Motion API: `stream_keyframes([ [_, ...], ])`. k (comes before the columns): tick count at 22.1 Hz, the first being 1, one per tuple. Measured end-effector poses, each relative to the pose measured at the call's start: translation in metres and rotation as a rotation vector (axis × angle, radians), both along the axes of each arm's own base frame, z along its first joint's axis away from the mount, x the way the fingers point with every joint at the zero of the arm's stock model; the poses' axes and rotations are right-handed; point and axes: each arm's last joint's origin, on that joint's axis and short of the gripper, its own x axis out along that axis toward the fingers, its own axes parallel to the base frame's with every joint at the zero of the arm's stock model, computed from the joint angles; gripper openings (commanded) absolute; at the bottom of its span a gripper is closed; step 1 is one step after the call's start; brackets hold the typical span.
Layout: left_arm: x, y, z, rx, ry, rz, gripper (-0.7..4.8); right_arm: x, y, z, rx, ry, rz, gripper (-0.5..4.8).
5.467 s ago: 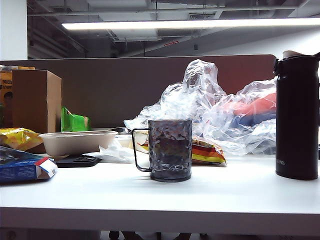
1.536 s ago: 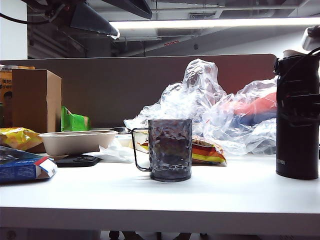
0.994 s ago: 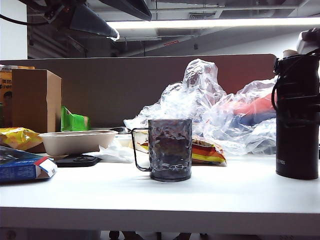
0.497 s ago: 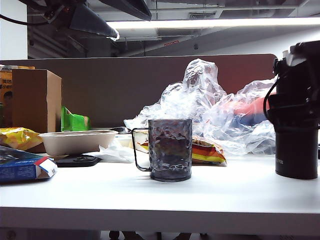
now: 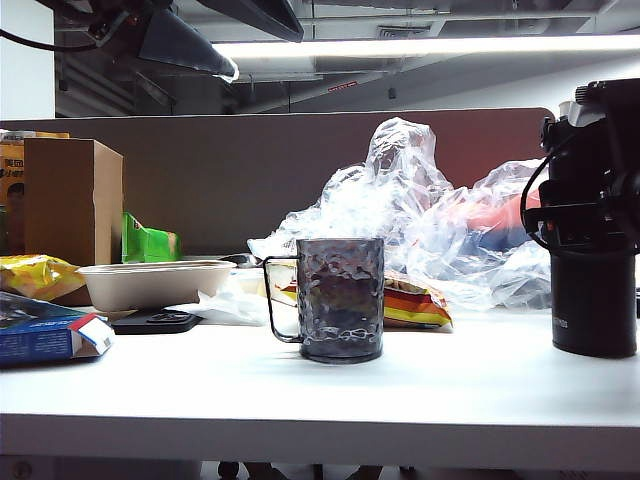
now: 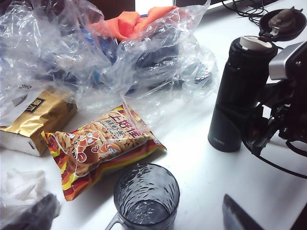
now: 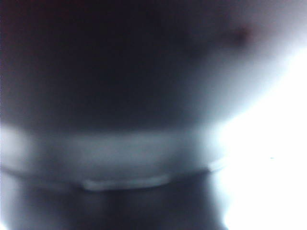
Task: Pick up the black thermos, pour some water into the cup, then place the black thermos back on the table.
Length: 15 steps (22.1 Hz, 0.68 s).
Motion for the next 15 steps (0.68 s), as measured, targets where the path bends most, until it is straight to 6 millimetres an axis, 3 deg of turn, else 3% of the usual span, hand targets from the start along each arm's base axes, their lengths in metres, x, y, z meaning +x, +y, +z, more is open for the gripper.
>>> stream_keyframes([
  [2, 0.0, 0.0, 0.0, 0.0, 0.0, 0.0, 4.79, -0.001, 0.001, 0.001, -0.018, -0.005, 0.022, 2.1],
  [4, 0.0, 0.0, 0.0, -0.001, -0.001, 0.0, 4.79, -0.002, 0.007, 0.017, -0.108, -0.008, 0.156, 2.1],
  [7, -0.001, 0.0, 0.002, -0.006, -0.001, 0.0, 4.79, 0.014, 0.023, 0.1, -0.177, -0.101, 0.314, 2.1],
  [8, -0.001, 0.0, 0.004, -0.006, 0.0, -0.004, 4.79, 0.021, 0.026, 0.121, -0.227, -0.097, 0.34, 2.11],
  [9, -0.001, 0.0, 0.006, -0.009, -0.003, -0.008, 4.79, 0.025, 0.027, 0.129, -0.289, -0.08, 0.353, 2.1],
  [12, 0.001, -0.001, -0.001, 0.032, 0.041, -0.005, 4.79, 0.037, 0.031, 0.123, -0.521, -0.027, 0.401, 2.1],
  [15, 0.004, -0.009, -0.022, 0.116, 0.155, -0.04, 4.79, 0.048, 0.037, 0.104, -0.717, -0.013, 0.523, 2.1],
])
